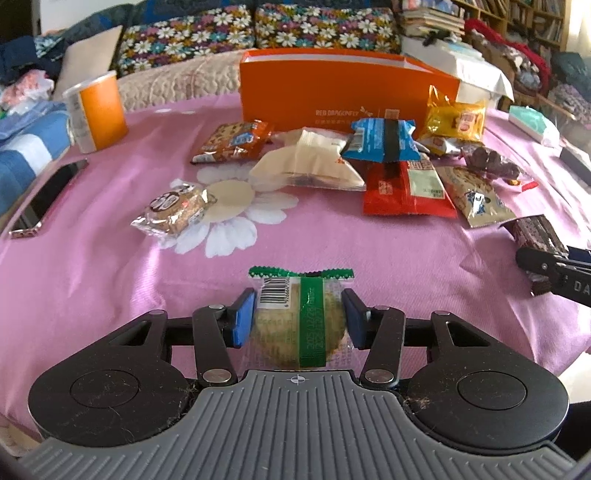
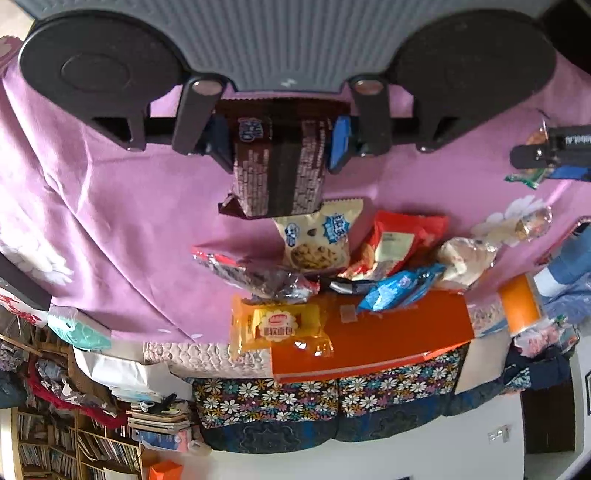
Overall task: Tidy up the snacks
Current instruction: 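Lift both packs and carry them over the orange box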
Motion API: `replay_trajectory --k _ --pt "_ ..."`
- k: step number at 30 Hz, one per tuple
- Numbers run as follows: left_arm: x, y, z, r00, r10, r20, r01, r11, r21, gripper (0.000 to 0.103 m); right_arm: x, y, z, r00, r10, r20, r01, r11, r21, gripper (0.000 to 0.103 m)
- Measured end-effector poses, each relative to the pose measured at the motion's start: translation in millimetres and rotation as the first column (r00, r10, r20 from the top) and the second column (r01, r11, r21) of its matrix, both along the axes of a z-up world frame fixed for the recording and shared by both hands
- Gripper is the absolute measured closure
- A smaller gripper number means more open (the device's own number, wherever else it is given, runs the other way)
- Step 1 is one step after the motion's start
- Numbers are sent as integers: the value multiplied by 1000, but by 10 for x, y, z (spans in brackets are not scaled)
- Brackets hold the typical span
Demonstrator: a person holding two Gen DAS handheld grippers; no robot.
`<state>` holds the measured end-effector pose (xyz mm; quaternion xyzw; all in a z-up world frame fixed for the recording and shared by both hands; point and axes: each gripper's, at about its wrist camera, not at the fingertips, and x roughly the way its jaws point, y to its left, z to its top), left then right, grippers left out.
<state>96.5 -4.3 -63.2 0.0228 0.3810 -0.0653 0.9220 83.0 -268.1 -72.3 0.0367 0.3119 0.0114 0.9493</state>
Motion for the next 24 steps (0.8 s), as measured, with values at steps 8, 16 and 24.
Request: replay_trajectory --k 8,16,24 --pt "-61 110 -56 999 30 10 -30 1000 5 50 -17 26 -23 1000 19 -6 -19 1000 5 24" --pt "105 420 292 999 2 36 3 989 -145 76 -243 -11 178 999 52 0 -52 997 61 54" --pt "1139 477 871 986 16 166 14 984 -178 76 745 -10 821 982 85 168 -113 981 159 54"
